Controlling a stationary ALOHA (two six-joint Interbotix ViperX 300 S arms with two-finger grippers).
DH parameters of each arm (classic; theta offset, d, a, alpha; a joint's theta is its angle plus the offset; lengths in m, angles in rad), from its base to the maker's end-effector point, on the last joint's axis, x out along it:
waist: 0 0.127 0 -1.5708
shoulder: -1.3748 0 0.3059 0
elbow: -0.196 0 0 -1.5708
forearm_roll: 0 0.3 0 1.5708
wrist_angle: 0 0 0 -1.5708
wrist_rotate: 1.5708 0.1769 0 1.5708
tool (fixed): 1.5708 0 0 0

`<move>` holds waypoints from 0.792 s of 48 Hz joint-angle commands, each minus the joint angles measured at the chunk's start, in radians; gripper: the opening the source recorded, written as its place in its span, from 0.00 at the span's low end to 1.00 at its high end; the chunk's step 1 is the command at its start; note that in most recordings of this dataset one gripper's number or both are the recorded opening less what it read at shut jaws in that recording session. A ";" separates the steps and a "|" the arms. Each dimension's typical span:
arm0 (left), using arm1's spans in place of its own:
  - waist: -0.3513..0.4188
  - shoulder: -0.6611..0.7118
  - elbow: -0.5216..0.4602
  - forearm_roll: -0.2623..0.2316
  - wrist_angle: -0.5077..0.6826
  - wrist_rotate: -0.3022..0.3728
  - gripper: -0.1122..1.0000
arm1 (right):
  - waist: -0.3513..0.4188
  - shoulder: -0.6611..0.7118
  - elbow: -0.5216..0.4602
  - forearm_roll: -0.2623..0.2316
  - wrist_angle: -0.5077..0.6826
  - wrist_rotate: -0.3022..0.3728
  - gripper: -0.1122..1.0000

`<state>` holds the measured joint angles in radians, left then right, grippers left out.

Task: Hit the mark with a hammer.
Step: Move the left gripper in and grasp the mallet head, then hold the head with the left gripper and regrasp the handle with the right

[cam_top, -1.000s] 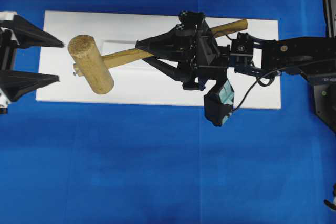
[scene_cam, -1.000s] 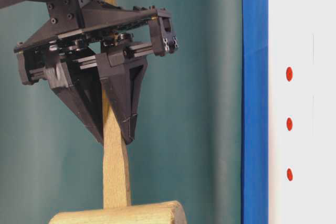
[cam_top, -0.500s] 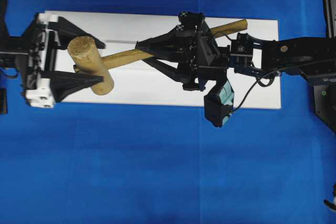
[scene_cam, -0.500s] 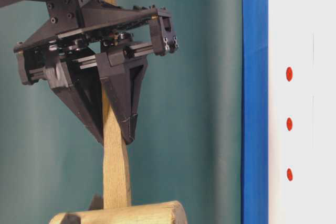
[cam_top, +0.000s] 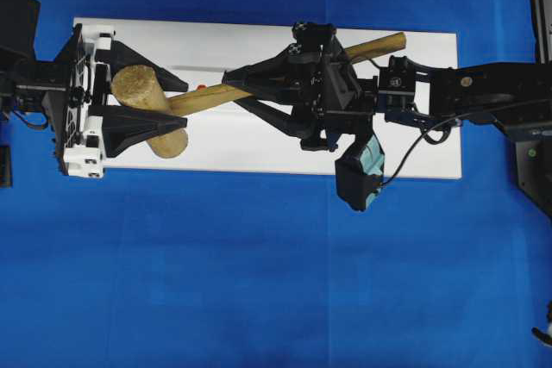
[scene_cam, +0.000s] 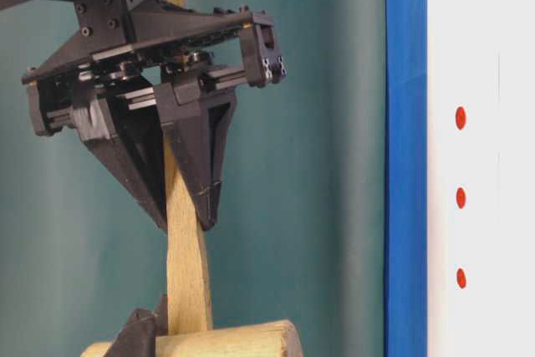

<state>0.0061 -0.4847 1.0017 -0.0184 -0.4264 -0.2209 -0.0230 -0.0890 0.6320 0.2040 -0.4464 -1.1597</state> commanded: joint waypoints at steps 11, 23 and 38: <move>0.002 -0.009 -0.018 0.003 0.000 0.009 0.49 | -0.003 -0.034 -0.023 0.005 -0.006 0.008 0.19; 0.002 -0.012 -0.017 0.003 0.002 0.011 0.49 | -0.005 -0.035 -0.032 0.005 0.005 0.012 0.31; 0.002 -0.014 -0.017 0.006 0.002 0.021 0.49 | 0.002 -0.051 -0.028 0.081 0.041 0.014 0.98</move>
<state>0.0061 -0.4847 1.0017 -0.0169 -0.4188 -0.2056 -0.0245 -0.1043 0.6243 0.2592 -0.4157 -1.1490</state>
